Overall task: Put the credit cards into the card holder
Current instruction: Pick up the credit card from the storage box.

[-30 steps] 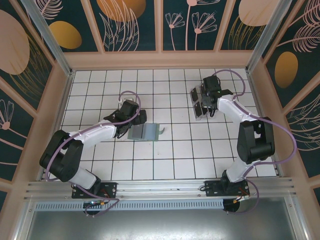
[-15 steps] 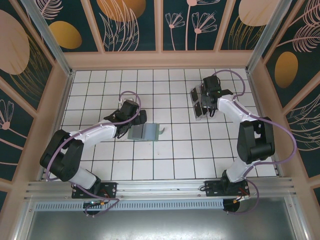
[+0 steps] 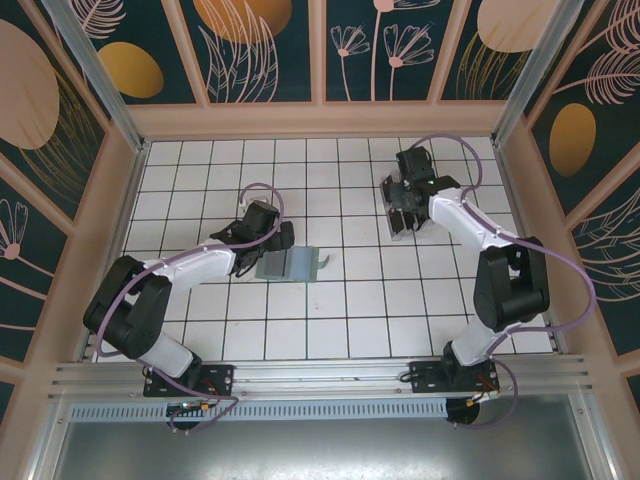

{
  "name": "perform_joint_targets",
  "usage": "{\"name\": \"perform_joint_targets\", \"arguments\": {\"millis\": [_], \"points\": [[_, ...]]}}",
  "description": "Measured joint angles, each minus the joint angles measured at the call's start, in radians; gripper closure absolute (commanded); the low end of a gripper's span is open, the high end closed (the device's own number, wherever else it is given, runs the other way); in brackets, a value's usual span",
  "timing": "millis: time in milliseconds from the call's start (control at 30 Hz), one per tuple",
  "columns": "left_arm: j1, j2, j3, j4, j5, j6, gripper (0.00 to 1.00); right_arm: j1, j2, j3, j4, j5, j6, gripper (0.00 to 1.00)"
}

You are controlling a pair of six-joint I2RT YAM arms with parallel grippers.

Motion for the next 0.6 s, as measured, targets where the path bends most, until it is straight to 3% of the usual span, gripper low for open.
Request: {"name": "perform_joint_targets", "arguments": {"millis": [267, 600], "points": [[0.000, 0.000, 0.000, 0.000, 0.000, 0.000, 0.01, 0.016, 0.119, 0.003, 0.000, 0.024, -0.002, 0.72], [0.000, 0.002, 0.000, 0.000, 0.000, 0.000, 0.02, 0.023, 0.162, 0.003, 0.004, 0.064, -0.009, 0.72]]}}
